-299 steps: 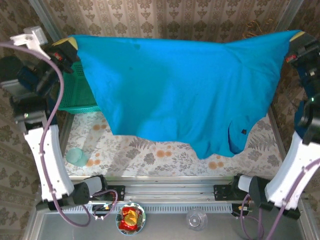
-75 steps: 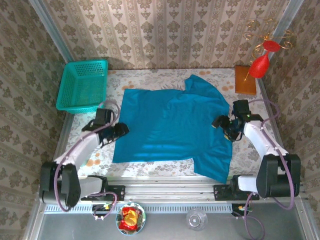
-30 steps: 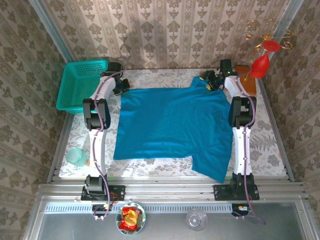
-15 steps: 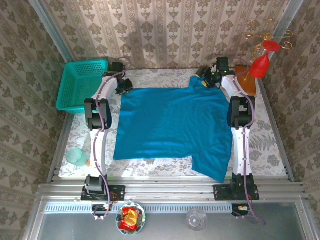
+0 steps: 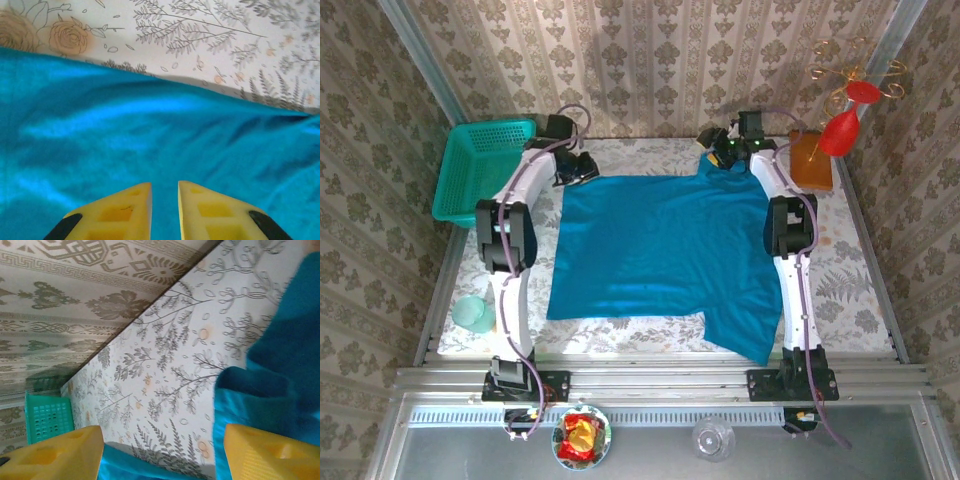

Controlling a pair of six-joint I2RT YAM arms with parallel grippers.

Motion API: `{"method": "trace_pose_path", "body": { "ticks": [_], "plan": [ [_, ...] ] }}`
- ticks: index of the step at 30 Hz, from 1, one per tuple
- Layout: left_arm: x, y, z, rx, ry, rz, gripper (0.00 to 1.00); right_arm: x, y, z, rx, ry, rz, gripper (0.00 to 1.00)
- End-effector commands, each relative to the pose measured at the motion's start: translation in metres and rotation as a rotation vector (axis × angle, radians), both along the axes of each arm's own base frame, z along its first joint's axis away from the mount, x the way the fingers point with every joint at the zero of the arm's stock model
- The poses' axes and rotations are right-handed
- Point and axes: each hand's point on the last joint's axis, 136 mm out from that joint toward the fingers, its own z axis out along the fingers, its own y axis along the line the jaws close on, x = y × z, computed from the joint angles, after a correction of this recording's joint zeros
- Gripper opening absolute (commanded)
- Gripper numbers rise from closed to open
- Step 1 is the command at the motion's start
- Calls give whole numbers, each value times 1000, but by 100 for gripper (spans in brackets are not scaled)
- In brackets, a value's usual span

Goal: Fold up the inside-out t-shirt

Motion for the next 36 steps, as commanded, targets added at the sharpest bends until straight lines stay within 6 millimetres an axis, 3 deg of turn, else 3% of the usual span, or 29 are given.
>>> {"method": "trace_pose_path", "body": {
  "ticks": [1, 5, 8, 14, 21, 25, 29, 32, 36],
  "plan": [
    [-20, 9, 16, -25, -25, -22, 22, 6, 12, -16, 33, 24, -8, 66],
    [-54, 23, 15, -23, -14, -13, 22, 11, 20, -40, 31, 46, -41, 65],
    [-80, 30, 10, -23, 3, -4, 23, 18, 38, -46, 78, 1, -23, 65],
    [-125, 35, 7, -29, 20, -4, 23, 31, 79, -11, 195, -205, 90, 63],
    [-160, 39, 0, -30, 36, -5, 24, 30, 85, 55, 257, -380, 177, 63],
    [-174, 43, -1, -12, 35, -7, 24, 20, 84, 91, 262, -403, 217, 63],
    [-189, 48, -5, 24, 36, -13, 25, 0, 80, 110, 187, -378, 228, 64],
    [-202, 52, -10, 46, 44, -14, 25, -21, 71, 118, 108, -336, 219, 63],
    [-224, 62, -18, 103, 65, -1, 25, -58, 58, 112, 8, -247, 207, 64]
  ]
}}
